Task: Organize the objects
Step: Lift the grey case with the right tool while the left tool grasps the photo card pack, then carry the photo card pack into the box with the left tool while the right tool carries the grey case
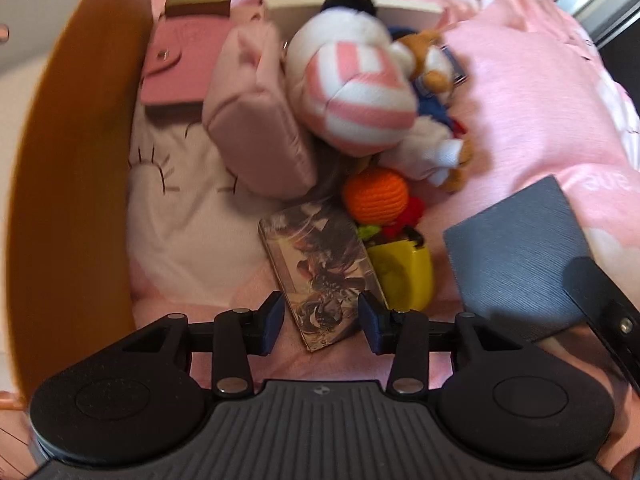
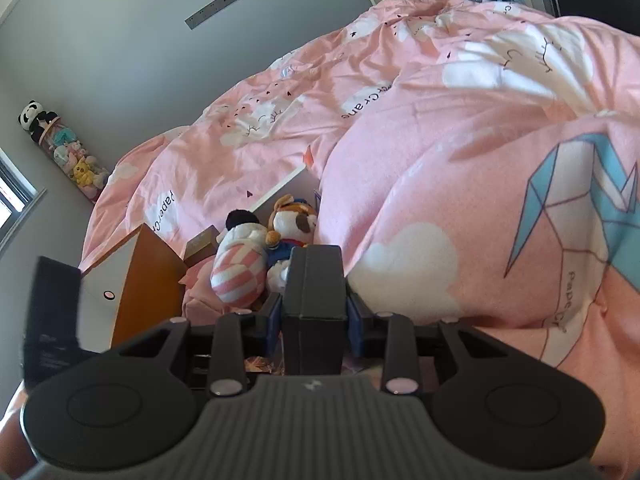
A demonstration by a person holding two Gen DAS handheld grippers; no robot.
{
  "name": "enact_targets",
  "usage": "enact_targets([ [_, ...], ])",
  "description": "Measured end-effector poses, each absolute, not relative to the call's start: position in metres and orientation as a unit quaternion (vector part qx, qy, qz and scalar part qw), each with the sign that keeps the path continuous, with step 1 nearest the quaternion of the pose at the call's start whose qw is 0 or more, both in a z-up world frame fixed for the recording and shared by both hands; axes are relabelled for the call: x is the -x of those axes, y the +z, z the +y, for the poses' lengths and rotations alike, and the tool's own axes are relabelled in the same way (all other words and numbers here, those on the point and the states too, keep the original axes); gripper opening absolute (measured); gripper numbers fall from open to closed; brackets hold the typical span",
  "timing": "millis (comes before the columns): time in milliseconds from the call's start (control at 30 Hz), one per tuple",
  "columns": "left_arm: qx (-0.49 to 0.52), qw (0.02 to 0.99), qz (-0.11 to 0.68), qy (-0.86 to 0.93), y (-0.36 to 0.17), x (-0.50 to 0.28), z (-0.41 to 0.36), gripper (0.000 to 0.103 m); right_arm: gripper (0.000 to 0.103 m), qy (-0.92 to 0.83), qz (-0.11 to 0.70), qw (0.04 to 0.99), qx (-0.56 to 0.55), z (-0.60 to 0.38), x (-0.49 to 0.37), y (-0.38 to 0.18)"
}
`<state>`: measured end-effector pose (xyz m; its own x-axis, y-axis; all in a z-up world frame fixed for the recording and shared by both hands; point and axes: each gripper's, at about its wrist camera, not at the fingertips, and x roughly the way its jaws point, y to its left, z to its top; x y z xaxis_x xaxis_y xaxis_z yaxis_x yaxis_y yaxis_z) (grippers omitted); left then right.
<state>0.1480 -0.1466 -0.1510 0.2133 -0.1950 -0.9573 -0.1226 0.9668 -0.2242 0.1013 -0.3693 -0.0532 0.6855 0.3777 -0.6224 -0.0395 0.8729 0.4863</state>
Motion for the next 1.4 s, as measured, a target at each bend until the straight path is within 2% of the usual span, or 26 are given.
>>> enact_targets([
  [33, 0.131, 0.764, 0.631, -0.01, -0.157, -0.148, -0.145, 0.051, 0.036, 0.119, 0.38, 0.889, -0.228, -0.37, -0.102, -0.056],
  [200, 0.179, 0.769, 0.614, 0.01, -0.171, -0.151, -0.132, 0.078, 0.036, 0.125, 0.378, 0.884, -0.243, -0.374, -0.105, -0.064],
  [267, 0.206, 0.767, 0.608, 0.01, -0.179, -0.153, -0.125, 0.085, 0.036, 0.128, 0.378, 0.884, -0.243, -0.372, -0.108, -0.068],
  [367, 0.227, 0.763, 0.604, 0.003, -0.19, -0.155, -0.119, 0.088, 0.036, 0.129, 0.381, 0.882, -0.246, -0.369, -0.114, -0.073],
  [433, 0.229, 0.765, 0.602, -0.002, -0.19, -0.156, -0.118, 0.085, 0.036, 0.128, 0.383, 0.881, -0.246, -0.368, -0.116, -0.075],
  [500, 0.23, 0.769, 0.597, -0.016, -0.186, -0.155, -0.117, 0.072, 0.036, 0.126, 0.383, 0.881, -0.247, -0.366, -0.117, -0.077],
  [633, 0.22, 0.774, 0.593, -0.027, -0.177, -0.151, -0.113, 0.068, 0.036, 0.12, 0.386, 0.883, -0.24, -0.363, -0.118, -0.075],
  [667, 0.21, 0.78, 0.589, -0.027, -0.172, -0.149, -0.112, 0.056, 0.036, 0.118, 0.387, 0.883, -0.238, -0.361, -0.118, -0.074],
  [700, 0.196, 0.787, 0.584, -0.032, -0.165, -0.146, -0.112, 0.05, 0.036, 0.117, 0.389, 0.883, -0.237, -0.358, -0.12, -0.076],
  [800, 0.146, 0.81, 0.565, -0.057, -0.149, -0.14, -0.115, 0.042, 0.036, 0.113, 0.392, 0.881, -0.238, -0.358, -0.121, -0.076],
  [867, 0.149, 0.814, 0.556, -0.074, -0.143, -0.138, -0.112, 0.036, 0.036, 0.112, 0.393, 0.881, -0.238, -0.357, -0.122, -0.076],
  [967, 0.167, 0.818, 0.544, -0.086, -0.138, -0.142, -0.11, 0.034, 0.036, 0.111, 0.394, 0.881, -0.237, -0.357, -0.121, -0.076],
  [1200, 0.208, 0.775, 0.594, -0.047, -0.151, -0.169, -0.117, 0.033, 0.036, 0.109, 0.398, 0.881, -0.233, -0.357, -0.12, -0.075],
  [1400, 0.201, 0.775, 0.594, -0.072, -0.137, -0.174, -0.115, 0.028, 0.036, 0.108, 0.401, 0.883, -0.222, -0.354, -0.12, -0.071],
])
